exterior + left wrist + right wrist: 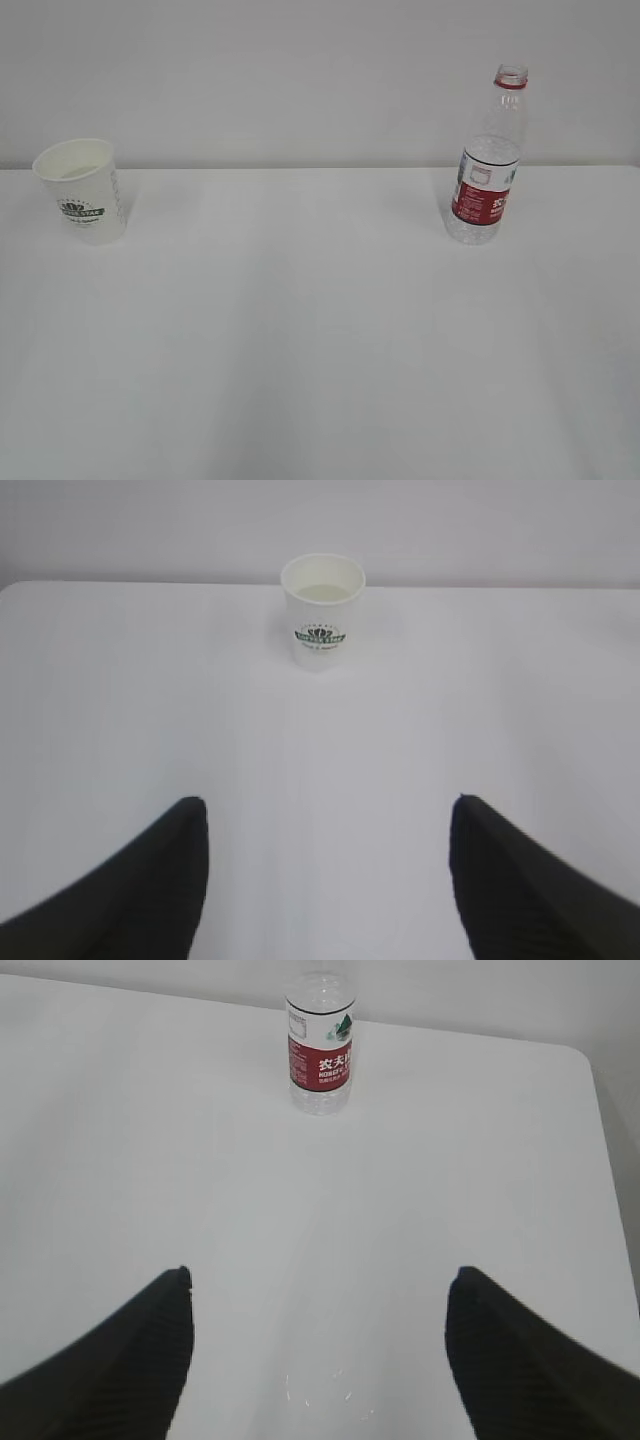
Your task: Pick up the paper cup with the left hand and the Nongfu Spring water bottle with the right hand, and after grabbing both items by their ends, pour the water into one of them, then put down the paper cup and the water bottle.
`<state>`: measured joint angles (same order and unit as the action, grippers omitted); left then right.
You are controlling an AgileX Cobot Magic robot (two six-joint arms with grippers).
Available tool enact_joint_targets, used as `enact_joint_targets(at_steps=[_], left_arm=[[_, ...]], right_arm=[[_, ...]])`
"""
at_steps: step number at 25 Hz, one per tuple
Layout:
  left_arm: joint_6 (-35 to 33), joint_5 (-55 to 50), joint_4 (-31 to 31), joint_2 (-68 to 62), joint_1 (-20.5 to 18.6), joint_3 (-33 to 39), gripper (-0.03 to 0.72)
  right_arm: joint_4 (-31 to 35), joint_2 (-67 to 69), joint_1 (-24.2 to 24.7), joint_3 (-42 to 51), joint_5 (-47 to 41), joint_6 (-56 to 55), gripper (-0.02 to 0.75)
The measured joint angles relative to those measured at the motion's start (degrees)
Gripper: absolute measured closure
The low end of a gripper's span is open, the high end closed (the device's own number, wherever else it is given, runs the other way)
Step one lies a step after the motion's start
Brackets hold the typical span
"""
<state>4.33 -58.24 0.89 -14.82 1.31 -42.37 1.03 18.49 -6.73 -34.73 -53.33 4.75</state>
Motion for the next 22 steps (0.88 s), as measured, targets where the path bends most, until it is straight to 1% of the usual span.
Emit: enact_joint_targets(at_steps=[10, 22], left_arm=[[0.0, -4.6, 3.8, 5.1, 0.0, 6.5, 0.153], [-1.3, -7.5, 4.3, 11.9, 0.0, 7.1, 0.157]], right_arm=[[0.0, -4.1, 0.0, 0.0, -5.7, 0.0, 0.148], [0.0, -12.9, 0.0, 4.1, -10.6, -1.1, 0.148]])
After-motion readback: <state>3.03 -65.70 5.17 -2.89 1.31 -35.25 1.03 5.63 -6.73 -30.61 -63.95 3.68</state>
